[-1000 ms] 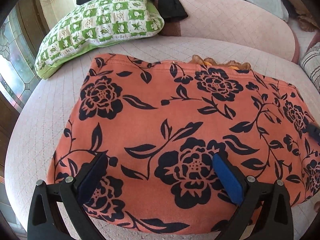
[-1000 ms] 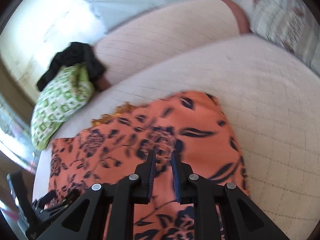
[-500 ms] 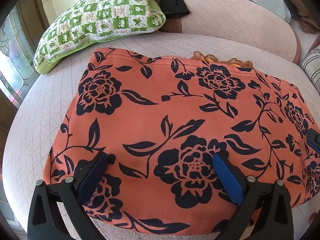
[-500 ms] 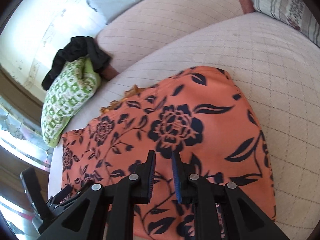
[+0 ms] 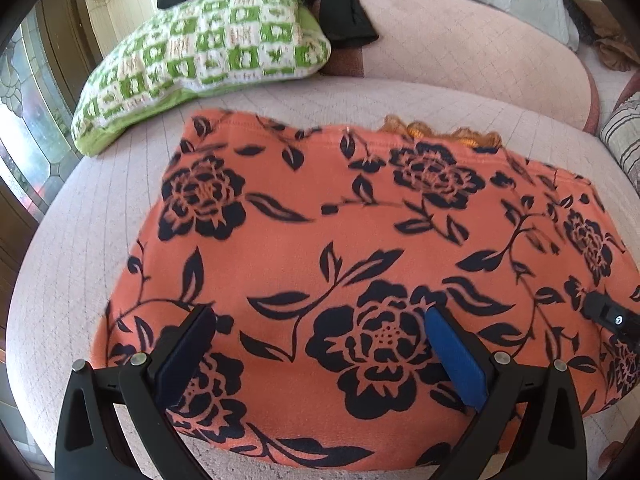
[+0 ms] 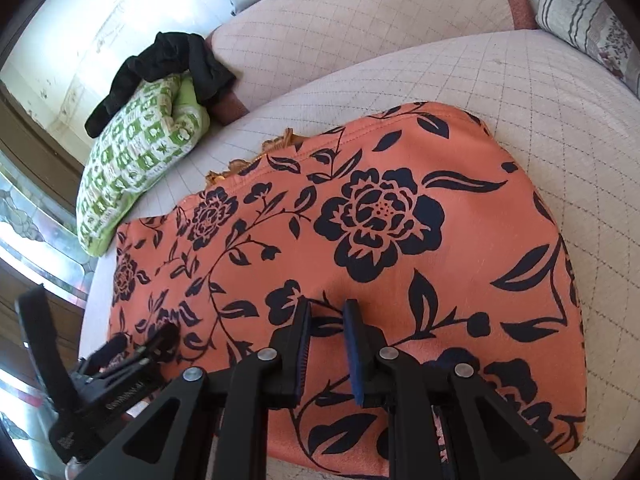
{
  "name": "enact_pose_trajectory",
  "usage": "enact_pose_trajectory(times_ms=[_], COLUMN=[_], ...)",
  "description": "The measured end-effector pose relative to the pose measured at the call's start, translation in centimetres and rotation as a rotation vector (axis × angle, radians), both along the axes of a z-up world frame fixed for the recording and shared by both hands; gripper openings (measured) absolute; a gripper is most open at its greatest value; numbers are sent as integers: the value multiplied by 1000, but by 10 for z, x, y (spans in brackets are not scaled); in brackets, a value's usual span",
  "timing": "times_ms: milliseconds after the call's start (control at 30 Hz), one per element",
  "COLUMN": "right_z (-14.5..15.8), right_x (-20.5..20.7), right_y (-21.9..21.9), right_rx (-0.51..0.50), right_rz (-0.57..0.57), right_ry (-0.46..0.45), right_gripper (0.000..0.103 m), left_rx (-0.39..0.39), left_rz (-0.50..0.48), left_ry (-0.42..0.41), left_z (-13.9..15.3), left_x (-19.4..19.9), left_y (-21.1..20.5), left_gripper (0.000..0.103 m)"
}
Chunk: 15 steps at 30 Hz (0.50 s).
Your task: Fold small clothes
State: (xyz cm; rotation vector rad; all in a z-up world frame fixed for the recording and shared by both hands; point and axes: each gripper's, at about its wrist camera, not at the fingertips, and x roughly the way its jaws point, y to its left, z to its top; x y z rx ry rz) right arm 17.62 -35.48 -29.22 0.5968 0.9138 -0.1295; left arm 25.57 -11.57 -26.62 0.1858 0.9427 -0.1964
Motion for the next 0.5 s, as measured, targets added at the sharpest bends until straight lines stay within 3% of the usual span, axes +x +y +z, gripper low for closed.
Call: enact_pose_trajectory(times_ms=[233,500], right_z=[8,5], right_x=[-4,-3], right_y=[-4,-4], right_rx=[-4,4], right_rz=[-23,-23], right_ry=[-44,-35], right_gripper=[20,20], left_rx=[-12,-46], left_rz=[3,39], left_ry=[-175,-239], left_z=[34,52], left_x=[-17,-19], left_y=[4,18], left_gripper=[103,103])
